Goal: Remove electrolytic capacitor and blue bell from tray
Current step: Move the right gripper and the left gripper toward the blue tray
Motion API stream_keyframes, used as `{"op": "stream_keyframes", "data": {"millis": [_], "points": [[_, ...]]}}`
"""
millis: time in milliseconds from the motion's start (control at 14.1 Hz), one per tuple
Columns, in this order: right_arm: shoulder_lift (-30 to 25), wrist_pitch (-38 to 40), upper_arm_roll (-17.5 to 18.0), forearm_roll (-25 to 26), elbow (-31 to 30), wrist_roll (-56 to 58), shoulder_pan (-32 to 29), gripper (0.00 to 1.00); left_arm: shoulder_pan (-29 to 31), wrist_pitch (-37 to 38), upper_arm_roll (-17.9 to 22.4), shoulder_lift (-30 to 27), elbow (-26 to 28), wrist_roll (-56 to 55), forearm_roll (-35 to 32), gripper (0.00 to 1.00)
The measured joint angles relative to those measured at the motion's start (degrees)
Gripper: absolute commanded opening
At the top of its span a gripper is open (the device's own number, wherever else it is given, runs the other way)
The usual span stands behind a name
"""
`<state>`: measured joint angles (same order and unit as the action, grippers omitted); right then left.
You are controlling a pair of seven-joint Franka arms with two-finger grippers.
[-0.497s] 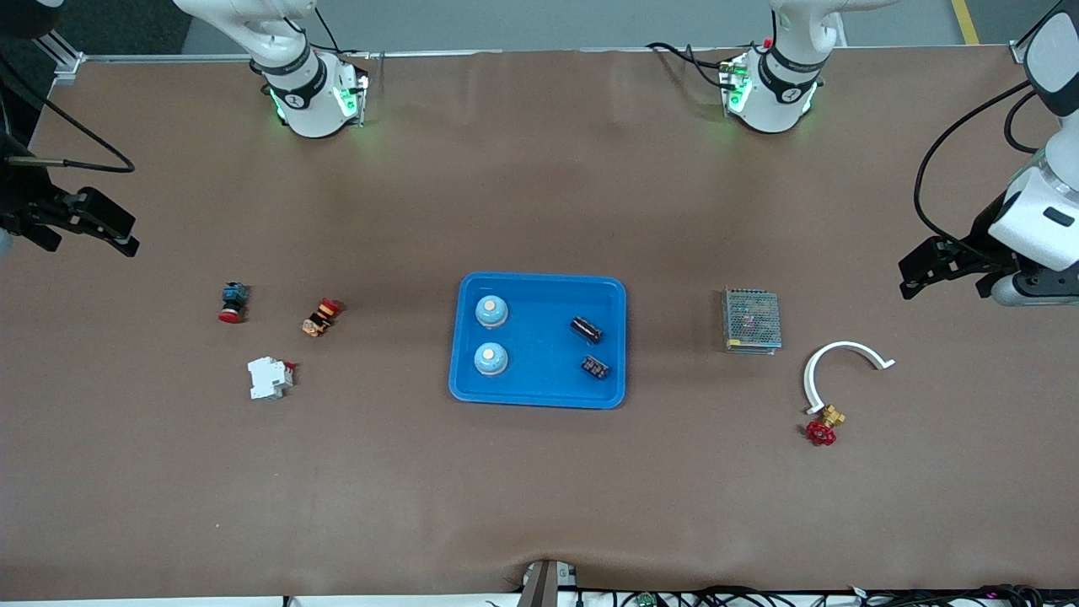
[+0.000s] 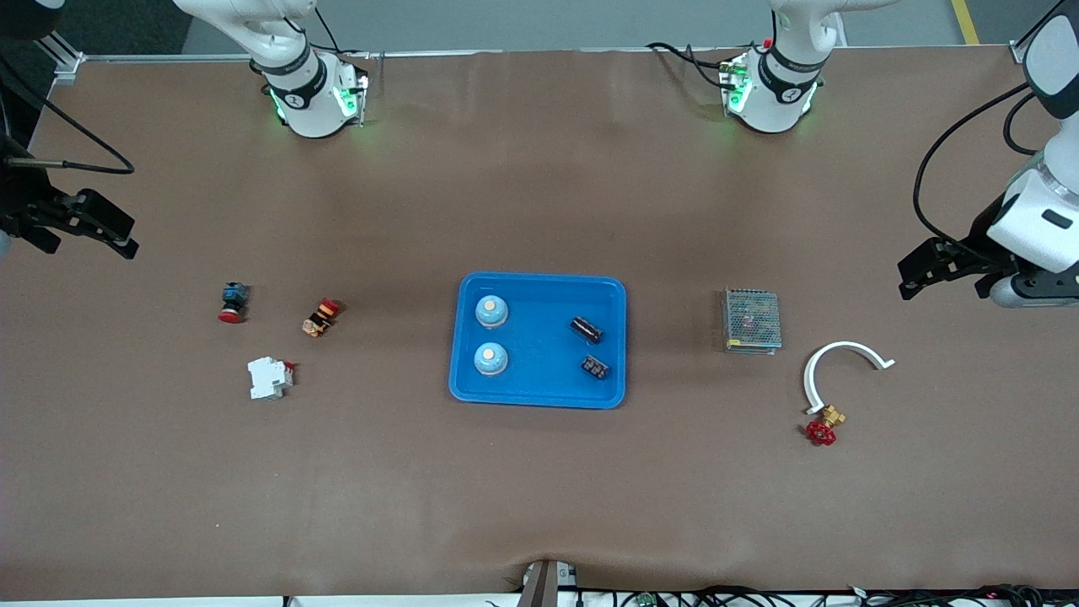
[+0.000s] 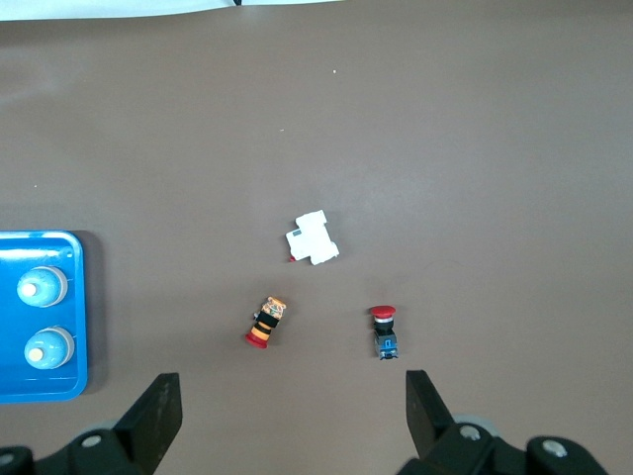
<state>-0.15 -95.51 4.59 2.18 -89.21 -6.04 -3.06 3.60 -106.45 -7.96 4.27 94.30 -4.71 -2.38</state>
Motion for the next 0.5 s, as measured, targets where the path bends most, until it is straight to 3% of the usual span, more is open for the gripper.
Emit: {"op": "stream_keyframes", "data": {"millis": [497], "points": [[1.01,-4.05,0.09,-0.05,-4.01,-0.36,0.08,1.00,-1.80,-0.83,-0.17,8.90,-1.78,-5.40,0.00,1.00]]}}
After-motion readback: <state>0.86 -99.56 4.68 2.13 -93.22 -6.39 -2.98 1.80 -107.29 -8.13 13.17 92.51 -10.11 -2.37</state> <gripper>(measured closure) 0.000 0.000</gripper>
